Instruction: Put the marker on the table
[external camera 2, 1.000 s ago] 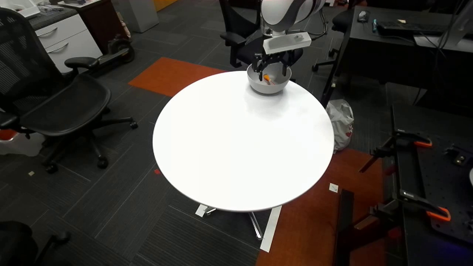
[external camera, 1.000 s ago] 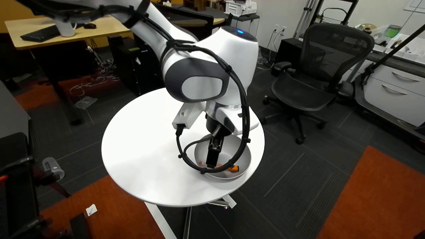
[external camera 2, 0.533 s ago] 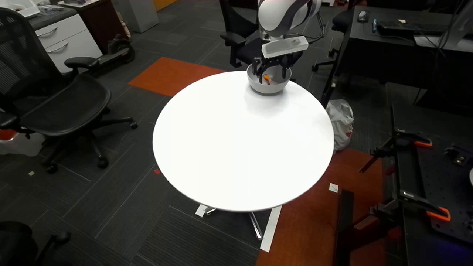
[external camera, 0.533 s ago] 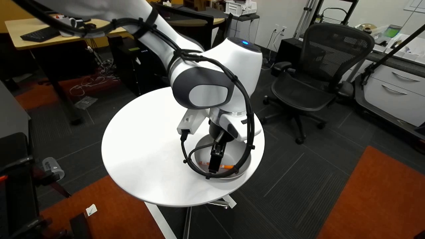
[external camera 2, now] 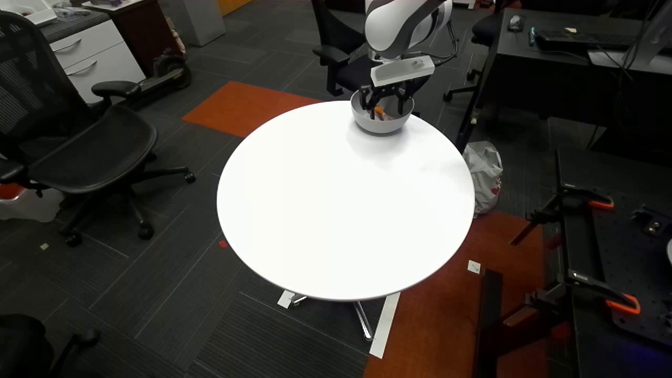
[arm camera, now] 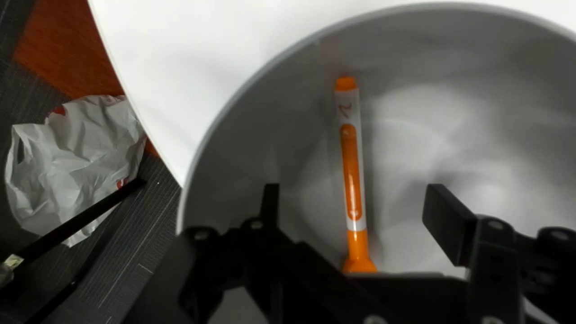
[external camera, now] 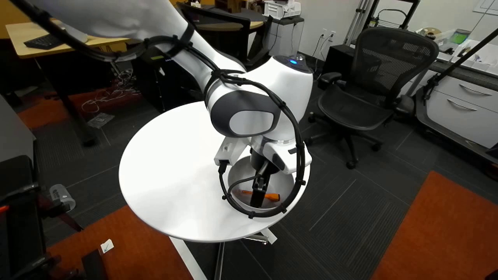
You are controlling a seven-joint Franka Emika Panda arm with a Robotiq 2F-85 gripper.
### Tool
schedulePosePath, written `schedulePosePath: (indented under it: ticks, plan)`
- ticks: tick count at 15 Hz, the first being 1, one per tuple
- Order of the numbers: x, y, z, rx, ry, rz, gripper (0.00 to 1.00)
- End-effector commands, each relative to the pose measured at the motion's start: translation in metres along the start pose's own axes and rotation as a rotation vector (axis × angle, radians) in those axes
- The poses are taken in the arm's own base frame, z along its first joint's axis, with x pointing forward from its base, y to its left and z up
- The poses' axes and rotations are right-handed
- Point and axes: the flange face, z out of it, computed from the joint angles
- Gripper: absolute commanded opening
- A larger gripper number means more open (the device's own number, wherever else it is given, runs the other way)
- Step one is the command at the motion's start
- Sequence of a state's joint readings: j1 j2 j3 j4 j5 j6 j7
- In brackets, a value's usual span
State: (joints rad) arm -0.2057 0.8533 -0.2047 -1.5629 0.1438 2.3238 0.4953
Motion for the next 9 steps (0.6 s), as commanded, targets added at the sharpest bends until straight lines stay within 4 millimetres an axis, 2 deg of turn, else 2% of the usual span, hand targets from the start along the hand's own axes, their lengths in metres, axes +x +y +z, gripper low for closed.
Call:
schedulePosePath:
  ticks: [1,7,8,9]
  plan:
    - [0.0082,-0.0032,0.0015,0.0,-0.023,0.015,0.53]
    - [0.0112,-0.006,0.0027,0.004,-0.021,0.014,0.06]
    - [0.0109,-0.0058,0.0016,0.004,-0.02,0.017,0.01]
    - [0.0085,-0.0051,-0.003,0.011,-0.016,0.016,0.0]
